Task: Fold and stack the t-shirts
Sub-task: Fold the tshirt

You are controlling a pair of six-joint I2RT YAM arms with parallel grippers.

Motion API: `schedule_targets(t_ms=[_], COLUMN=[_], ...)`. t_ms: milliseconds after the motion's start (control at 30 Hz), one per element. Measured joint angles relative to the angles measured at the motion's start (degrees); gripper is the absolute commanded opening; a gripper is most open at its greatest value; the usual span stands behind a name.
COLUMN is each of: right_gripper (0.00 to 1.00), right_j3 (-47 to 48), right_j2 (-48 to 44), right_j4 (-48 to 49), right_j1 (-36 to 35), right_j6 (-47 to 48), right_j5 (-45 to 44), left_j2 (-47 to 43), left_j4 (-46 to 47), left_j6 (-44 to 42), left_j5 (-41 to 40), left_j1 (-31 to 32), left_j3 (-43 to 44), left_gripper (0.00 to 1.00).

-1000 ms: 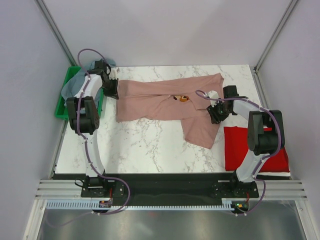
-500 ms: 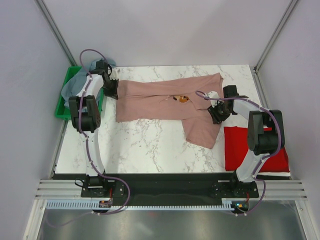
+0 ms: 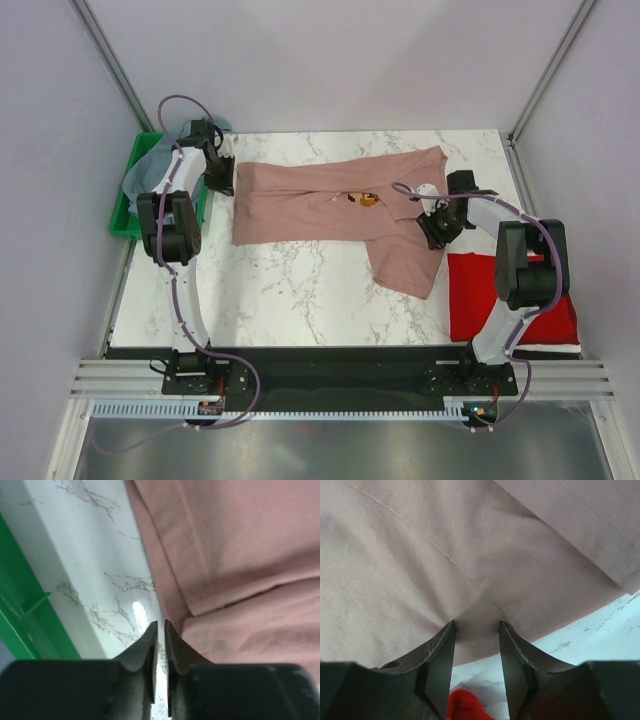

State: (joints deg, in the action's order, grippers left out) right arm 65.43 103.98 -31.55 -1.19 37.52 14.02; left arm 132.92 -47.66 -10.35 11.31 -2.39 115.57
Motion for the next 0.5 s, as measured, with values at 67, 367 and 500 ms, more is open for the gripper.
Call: schedule_targets(t_ms=[67, 367, 500], right_gripper=[0.48, 0.51, 0.52], right_j3=[0.1, 2.1, 3.9], right_j2=[0.0, -0.9, -4.5], right_j4=[-0.6, -5.2, -5.8], right_j1=[0.1, 0.3, 0.3], right_j6=[0.0, -0.5, -1.3], right_j5=[0.0, 0.6, 2.7], left_j2=[0.0, -2.5, -10.5], left_j4=[0.0, 0.2, 0.9], left_j6=[-0.4, -0.7, -2.7], left_j5=[-0.9, -5.0, -3.1], left_j1=[-0.1, -0.3, 0.7], left_j3=[-0.2, -0.8, -5.2], left_gripper=[0.26, 0.35, 0.35])
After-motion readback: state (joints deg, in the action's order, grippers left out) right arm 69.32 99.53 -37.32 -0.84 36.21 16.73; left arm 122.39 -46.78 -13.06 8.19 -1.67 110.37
